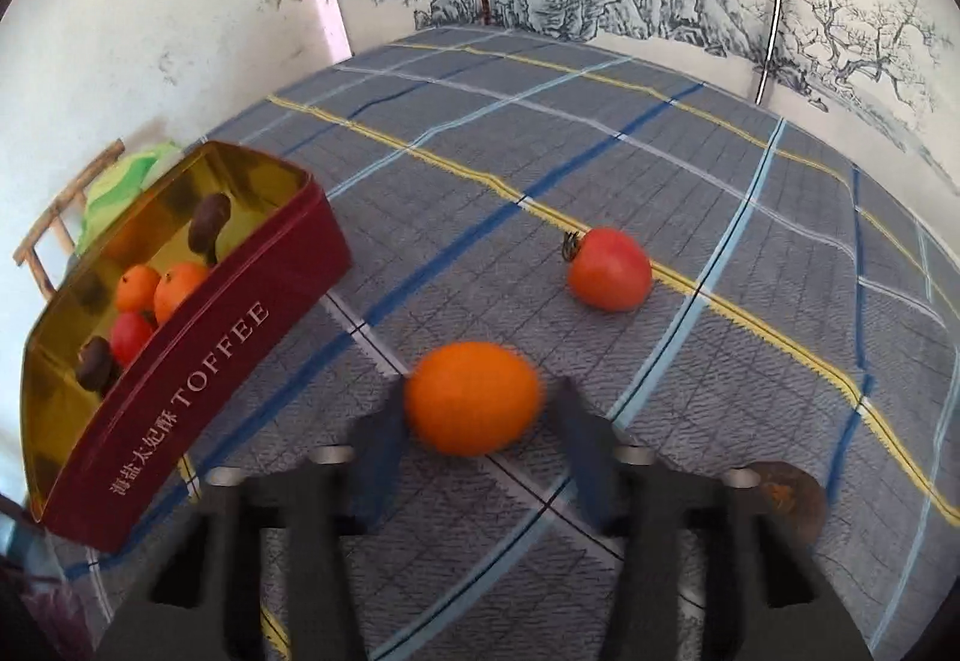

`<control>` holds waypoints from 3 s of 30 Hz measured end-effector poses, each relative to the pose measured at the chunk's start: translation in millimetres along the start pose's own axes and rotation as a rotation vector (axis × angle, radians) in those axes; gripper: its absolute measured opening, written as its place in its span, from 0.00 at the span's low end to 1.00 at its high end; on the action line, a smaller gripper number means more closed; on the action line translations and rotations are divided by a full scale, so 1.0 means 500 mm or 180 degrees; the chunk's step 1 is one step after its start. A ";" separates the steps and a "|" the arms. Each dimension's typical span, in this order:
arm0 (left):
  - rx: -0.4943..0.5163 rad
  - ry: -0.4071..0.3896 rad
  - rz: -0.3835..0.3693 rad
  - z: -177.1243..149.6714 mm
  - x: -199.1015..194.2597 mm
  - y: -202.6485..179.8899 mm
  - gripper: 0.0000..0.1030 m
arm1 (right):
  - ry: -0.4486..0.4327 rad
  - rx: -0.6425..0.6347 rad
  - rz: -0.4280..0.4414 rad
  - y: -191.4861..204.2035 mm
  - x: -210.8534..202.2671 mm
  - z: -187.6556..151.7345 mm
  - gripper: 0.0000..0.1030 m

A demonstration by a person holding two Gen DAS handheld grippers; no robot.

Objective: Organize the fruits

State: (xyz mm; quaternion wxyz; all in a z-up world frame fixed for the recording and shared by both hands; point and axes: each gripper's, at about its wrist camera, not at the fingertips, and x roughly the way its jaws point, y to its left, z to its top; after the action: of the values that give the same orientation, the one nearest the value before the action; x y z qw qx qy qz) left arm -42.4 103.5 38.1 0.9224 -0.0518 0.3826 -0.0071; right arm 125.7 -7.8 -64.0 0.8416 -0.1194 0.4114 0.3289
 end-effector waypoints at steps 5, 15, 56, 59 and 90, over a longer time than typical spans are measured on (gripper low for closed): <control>-0.0075 -0.0048 0.0157 -0.020 -0.013 0.038 0.21 | -0.0077 0.0055 -0.0177 0.011 -0.036 -0.051 0.41; -0.0183 -0.0007 0.0457 -0.051 -0.002 0.108 0.21 | -0.0099 0.0160 -0.0374 0.012 -0.074 -0.104 0.40; 0.0195 0.0086 0.1058 0.044 0.164 0.209 0.23 | -0.0089 0.0227 -0.0520 0.019 -0.070 -0.100 0.40; 0.0203 0.0078 0.1065 0.046 0.164 0.207 0.23 | -0.0088 0.0226 -0.0520 0.019 -0.070 -0.100 0.40; 0.0407 -0.0392 0.1328 -0.010 0.056 0.112 0.62 | -0.0089 0.0223 -0.0524 0.022 -0.069 -0.101 0.40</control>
State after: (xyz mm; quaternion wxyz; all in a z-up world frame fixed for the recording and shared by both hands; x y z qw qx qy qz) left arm -27.7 157.2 9.2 0.9270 0.0866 0.3267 0.1627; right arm 72.4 -39.0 -68.7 0.8751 -0.1187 0.3997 0.2456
